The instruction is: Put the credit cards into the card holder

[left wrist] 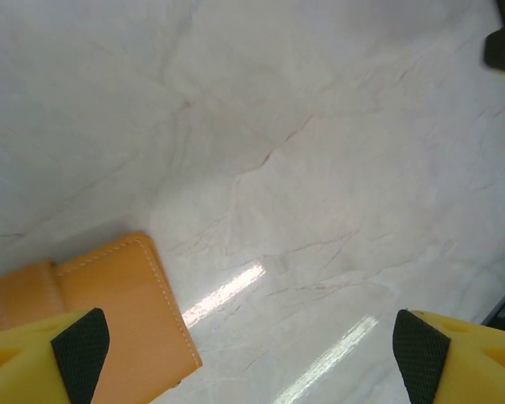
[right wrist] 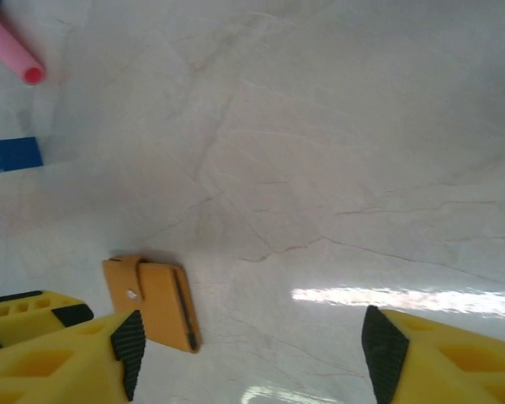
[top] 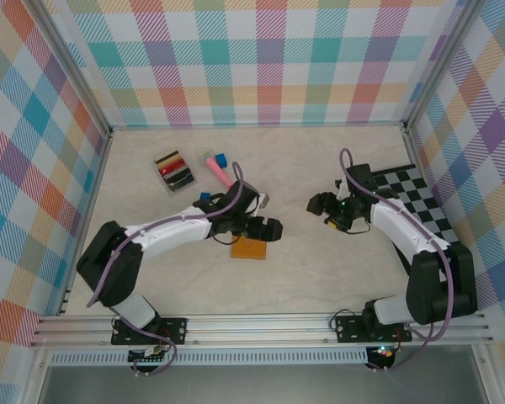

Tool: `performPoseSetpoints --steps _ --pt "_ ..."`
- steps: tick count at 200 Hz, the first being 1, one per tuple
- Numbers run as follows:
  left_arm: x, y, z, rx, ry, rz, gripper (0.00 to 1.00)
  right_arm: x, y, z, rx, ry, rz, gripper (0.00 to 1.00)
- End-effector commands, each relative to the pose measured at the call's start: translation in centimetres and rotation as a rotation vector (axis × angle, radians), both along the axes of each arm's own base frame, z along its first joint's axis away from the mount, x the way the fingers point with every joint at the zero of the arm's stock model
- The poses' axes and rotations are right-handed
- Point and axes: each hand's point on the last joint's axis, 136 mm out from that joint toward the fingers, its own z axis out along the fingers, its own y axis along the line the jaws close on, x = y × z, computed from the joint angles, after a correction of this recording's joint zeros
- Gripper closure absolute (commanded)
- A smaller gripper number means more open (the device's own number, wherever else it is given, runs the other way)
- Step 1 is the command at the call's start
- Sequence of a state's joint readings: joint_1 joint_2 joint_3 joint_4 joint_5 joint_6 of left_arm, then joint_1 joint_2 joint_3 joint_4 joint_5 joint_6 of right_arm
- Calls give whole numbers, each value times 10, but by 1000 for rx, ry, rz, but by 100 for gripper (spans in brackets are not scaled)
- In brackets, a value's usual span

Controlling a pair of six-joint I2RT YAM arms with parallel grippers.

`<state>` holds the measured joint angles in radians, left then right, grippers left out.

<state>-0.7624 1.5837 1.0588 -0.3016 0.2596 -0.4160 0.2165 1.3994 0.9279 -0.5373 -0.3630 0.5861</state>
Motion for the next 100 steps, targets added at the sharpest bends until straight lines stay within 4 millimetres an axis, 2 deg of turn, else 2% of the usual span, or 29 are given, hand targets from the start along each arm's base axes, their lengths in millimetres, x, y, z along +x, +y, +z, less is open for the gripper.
performPoseSetpoints --steps 1,18,40,72,100 --pt "8 40 23 1 -66 188 9 11 34 22 98 -63 123 38" --pt "1 79 12 11 -38 345 8 12 66 22 106 -66 235 46" --pt "-12 123 -8 13 -1 531 4 7 113 14 98 -38 384 53" --pt "-28 150 -20 -21 30 644 0 -5 171 -9 50 19 565 55" --pt "-34 152 -24 -37 55 652 0 -13 199 -31 47 74 635 55"
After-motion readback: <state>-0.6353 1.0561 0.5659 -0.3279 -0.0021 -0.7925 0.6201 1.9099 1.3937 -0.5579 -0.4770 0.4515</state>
